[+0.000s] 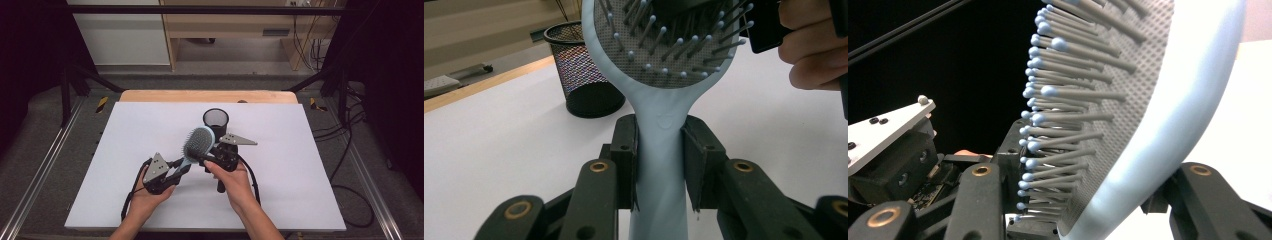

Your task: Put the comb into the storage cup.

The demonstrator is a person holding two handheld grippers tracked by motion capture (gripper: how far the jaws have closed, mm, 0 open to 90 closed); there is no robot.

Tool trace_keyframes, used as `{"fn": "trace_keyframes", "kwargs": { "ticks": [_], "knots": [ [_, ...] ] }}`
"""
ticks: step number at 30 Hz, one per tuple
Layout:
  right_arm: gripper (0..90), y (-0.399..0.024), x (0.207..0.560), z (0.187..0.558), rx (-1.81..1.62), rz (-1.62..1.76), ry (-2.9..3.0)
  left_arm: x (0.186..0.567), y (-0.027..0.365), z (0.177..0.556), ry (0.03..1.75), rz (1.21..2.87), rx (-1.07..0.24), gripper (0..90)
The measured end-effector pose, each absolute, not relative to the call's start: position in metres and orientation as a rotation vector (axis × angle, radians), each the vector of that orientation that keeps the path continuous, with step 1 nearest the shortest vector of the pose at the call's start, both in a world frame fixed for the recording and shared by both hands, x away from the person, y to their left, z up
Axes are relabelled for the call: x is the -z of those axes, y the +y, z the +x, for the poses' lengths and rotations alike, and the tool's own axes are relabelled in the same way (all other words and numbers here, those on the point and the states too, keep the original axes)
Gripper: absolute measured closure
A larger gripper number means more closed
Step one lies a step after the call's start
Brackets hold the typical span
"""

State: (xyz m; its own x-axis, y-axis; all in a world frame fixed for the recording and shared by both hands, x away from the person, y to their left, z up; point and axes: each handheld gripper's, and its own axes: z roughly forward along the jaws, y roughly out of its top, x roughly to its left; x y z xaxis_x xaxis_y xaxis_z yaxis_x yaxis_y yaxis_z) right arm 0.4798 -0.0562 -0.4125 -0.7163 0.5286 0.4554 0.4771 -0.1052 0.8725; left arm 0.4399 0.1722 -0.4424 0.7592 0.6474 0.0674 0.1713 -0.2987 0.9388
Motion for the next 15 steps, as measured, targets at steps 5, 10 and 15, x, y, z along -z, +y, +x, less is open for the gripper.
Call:
{"fn": "trace_keyframes", "kwargs": {
  "ticks": [5, 10, 15],
  "knots": [
    [51.6, -0.0564, 0.4124, 0.4796, -1.989, 1.165, 2.076, 0.4427, 0.1719, 0.4402, 0.632, 1.848, -0.534, 69.5],
    [52.5, -0.0561, 0.4125, 0.4795, -1.991, 1.155, 2.077, 0.4429, 0.1721, 0.4403, 0.632, 1.852, -0.536, 69.5],
    [53.2, -0.0558, 0.4124, 0.4791, -1.985, 1.153, 2.079, 0.4435, 0.1718, 0.4408, 0.635, 1.853, -0.531, 69.4]
  ]
}}
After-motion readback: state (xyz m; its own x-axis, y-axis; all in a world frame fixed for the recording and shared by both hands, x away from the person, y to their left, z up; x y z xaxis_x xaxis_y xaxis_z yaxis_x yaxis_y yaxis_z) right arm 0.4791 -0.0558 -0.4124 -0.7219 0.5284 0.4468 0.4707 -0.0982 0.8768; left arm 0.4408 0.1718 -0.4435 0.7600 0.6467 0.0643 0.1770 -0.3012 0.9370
